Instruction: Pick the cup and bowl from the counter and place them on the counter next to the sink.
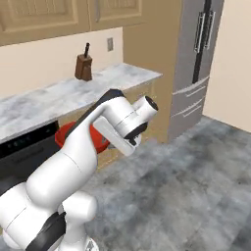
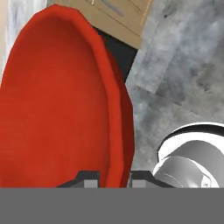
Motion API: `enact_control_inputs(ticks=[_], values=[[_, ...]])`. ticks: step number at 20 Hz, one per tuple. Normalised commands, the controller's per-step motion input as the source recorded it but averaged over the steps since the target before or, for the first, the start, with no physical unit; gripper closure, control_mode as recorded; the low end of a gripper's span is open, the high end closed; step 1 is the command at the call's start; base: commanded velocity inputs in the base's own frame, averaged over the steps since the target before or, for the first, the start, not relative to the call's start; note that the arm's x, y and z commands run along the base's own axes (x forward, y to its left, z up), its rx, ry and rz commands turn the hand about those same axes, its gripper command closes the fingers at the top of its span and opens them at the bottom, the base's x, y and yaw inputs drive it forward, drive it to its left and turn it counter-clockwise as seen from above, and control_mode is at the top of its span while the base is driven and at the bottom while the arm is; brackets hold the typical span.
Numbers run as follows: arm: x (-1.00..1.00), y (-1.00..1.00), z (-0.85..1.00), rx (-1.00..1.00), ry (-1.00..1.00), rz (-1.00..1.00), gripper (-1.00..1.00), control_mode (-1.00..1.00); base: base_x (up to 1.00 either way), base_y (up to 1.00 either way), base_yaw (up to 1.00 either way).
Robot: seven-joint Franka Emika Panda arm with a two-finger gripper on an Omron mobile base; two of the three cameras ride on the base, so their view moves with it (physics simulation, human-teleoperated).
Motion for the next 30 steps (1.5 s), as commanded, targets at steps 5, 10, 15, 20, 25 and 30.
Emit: enact_control_inputs(ticks=[5, 10, 15, 20, 25, 30], values=[[0.0, 0.0, 0.0, 0.0, 0.0, 0.0, 1.0, 1.0, 0.0, -0.11, 0.93], [0.0, 0.0, 0.0, 0.0, 0.0, 0.0, 1.0, 1.0, 0.0, -0.17, 0.92], [0.0, 0.0, 0.0, 0.0, 0.0, 0.0, 1.0, 1.0, 0.41, -0.18, 0.57], [0.0, 0.0, 0.0, 0.0, 0.0, 0.0, 1.0, 1.0, 0.93, 0.08, 0.03], [0.0, 0.0, 0.0, 0.0, 0.0, 0.0, 1.0, 1.0, 0.83, 0.19, 0.0], [0.0, 0.0, 0.0, 0.0, 0.0, 0.0, 1.0, 1.0, 0.32, 0.19, 0.0]])
